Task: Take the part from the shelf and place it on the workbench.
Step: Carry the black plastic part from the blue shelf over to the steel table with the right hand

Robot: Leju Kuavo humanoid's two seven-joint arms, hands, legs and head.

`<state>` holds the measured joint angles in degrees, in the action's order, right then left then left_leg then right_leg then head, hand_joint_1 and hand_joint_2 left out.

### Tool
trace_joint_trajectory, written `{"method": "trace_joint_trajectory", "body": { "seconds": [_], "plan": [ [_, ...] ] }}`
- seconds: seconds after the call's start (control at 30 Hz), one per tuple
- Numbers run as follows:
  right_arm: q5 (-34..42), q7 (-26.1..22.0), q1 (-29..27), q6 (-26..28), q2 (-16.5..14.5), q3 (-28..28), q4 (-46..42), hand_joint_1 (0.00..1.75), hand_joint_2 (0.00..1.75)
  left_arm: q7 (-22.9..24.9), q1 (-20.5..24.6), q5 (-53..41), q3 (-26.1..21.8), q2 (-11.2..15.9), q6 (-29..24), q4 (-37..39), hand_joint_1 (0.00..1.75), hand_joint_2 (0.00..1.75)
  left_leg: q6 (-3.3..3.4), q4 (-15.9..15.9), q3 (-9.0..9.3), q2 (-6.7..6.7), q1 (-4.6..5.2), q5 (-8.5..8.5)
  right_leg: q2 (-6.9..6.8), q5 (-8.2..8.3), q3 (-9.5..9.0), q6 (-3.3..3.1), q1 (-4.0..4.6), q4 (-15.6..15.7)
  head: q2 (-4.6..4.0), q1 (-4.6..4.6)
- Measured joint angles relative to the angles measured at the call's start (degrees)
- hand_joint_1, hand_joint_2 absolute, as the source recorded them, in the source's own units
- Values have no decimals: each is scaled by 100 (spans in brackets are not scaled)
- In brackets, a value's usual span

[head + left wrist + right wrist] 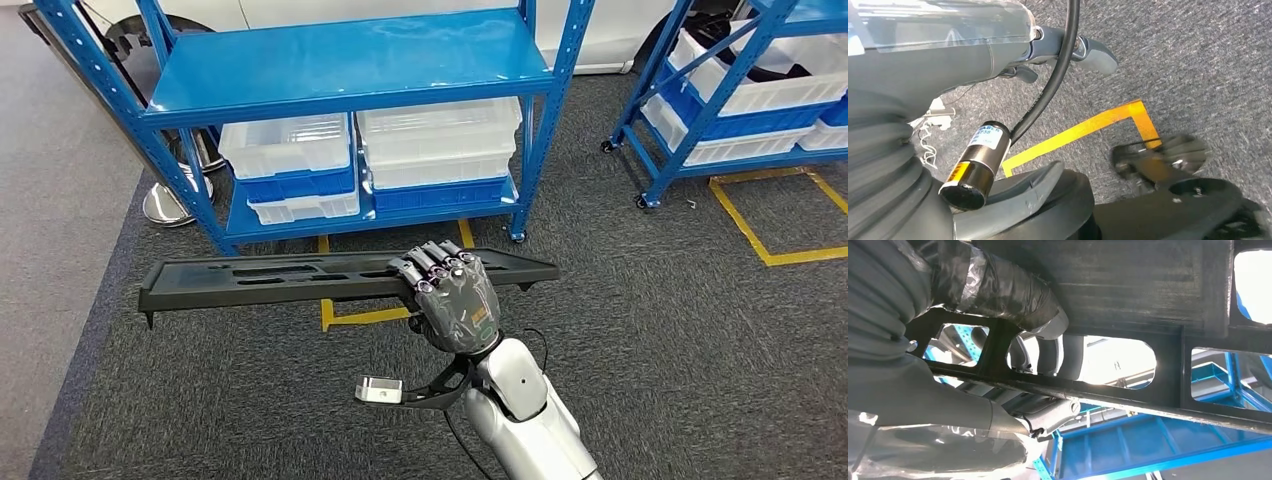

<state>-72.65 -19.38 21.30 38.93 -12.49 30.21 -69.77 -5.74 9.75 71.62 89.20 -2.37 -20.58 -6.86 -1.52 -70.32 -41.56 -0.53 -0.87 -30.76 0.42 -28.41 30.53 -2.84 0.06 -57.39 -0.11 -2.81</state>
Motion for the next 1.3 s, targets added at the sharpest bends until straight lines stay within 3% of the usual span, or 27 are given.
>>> {"method": "trace_joint_trajectory", "body": {
  "seconds": [0.07,0.13,0.2,0.27,0.33,0.4,0.47,0.5,0.53,0.57,0.6,0.63,0.7,0.77,0.83,0.87,0.93,1.0,1.03,1.07,1.1,1.13,1.2,1.27,1.3],
  "plan": [
    [26,9,-4,0,5,3,41,175,175,-2,-1,4,0,8,1,0,0,175,-7,-339,-4,5,0,-72,91,58,106,2,17,-41,0,-1],
    [52,28,-5,0,11,6,66,175,175,-2,-18,4,0,11,3,0,0,175,22,141,383,71,0,177,206,84,198,15,21,-114,0,-1],
    [65,54,0,0,13,10,73,175,175,-6,-36,2,0,20,5,2,0,175,73,845,847,297,-5,319,320,100,294,46,19,-191,0,-2],
    [65,74,2,0,13,16,76,175,175,-10,-43,-5,0,27,5,4,0,175,99,1135,1005,421,3,302,428,140,368,112,-1,-229,0,-3],
    [58,82,-4,0,19,20,75,175,175,-11,-44,-12,1,24,5,4,0,175,141,1205,1002,305,-4,345,507,178,405,191,-12,-235,0,-2],
    [44,84,-3,0,32,20,67,175,175,-14,-43,-15,2,17,5,4,0,175,231,1289,1012,158,-36,404,342,60,503,255,7,-391,0,-16],
    [24,85,-3,0,43,21,56,175,175,-17,-48,-15,2,13,8,4,0,175,284,1323,995,17,-49,439,95,-274,772,315,-3,-950,0,-32],
    [8,85,-11,0,48,21,54,175,175,-18,-53,-15,2,12,9,4,0,175,288,1321,978,-56,-49,445,44,-440,941,347,-30,-1319,0,-34],
    [-5,85,-23,0,56,22,53,175,175,-18,-60,-15,2,12,11,4,0,175,285,1318,965,-132,-53,450,20,-535,1068,379,-60,-1611,0,-35],
    [-20,85,-34,0,67,22,53,175,175,-18,-64,-15,2,12,13,4,0,175,280,1314,957,-210,-58,454,1,-520,1099,410,-93,-1716,0,-34],
    [-31,85,-43,0,78,22,52,175,175,-19,-65,-15,2,12,13,4,0,175,268,1305,953,-285,-69,454,-28,-400,1012,437,-124,-1586,0,-34],
    [-38,85,-46,0,87,22,46,175,175,-22,-61,-15,2,11,14,4,0,175,250,1291,951,-353,-80,449,-86,-215,825,461,-148,-1265,0,-34],
    [-47,85,-37,0,93,22,19,175,175,-28,-50,-15,2,10,14,4,0,175,179,1239,945,-465,-79,420,-333,35,434,477,-139,-528,0,-33],
    [-55,85,-27,0,93,22,-14,175,175,-32,-43,-15,2,10,15,4,0,175,88,1208,942,-557,-48,401,-454,63,322,422,-95,-244,0,-25],
    [-57,86,-28,0,98,22,-27,175,175,-37,-38,-15,2,6,15,4,0,175,10,1218,954,-659,-43,400,-328,87,365,327,-78,-246,0,-19],
    [-57,86,-30,0,102,21,-33,175,175,-39,-35,-15,2,2,16,3,0,175,-22,1194,949,-622,-57,360,-260,108,378,284,-81,-236,0,-19],
    [-58,86,-27,0,102,20,-50,175,175,-49,-35,-15,2,-6,16,2,0,175,-54,884,824,-365,-78,106,-132,156,399,197,-90,-213,0,-16],
    [-66,86,-27,0,98,20,-63,175,175,-58,-31,-16,1,-8,16,2,0,175,-35,163,516,-97,-66,-287,-5,183,429,145,-71,-212,0,-14],
    [-75,86,-32,0,96,20,-65,175,175,-61,-26,-18,0,-8,16,2,0,175,-19,-184,364,-47,-55,-411,71,193,440,128,-53,-214,0,-15],
    [-94,88,-37,0,97,20,-66,175,175,-59,-17,-22,0,-8,16,2,0,175,1,-376,281,-23,-45,-431,155,200,447,118,-34,-219,0,-15],
    [-119,93,-40,0,97,20,-68,175,175,-55,-8,-27,0,-8,16,2,0,175,27,-360,293,-6,-38,-339,245,204,450,112,-17,-228,0,-15],
    [-144,102,-40,0,97,20,-74,175,175,-50,0,-32,0,-8,16,2,0,175,61,-123,405,29,-32,-153,338,206,448,110,-4,-241,0,-15],
    [-184,126,-30,0,97,20,-99,175,175,-37,2,-42,0,-5,16,3,0,175,139,577,712,267,-27,202,505,207,459,117,15,-275,0,-17],
    [-209,158,-15,0,97,19,-129,175,175,-28,-2,-73,1,-4,16,3,0,175,171,1010,897,483,-22,287,647,229,523,160,-5,-300,0,-18],
    [-219,173,-9,0,101,18,-143,175,175,-27,2,-92,1,-6,17,3,0,175,172,1065,923,496,-16,266,713,252,557,198,-23,-293,0,-18]
  ]
}}
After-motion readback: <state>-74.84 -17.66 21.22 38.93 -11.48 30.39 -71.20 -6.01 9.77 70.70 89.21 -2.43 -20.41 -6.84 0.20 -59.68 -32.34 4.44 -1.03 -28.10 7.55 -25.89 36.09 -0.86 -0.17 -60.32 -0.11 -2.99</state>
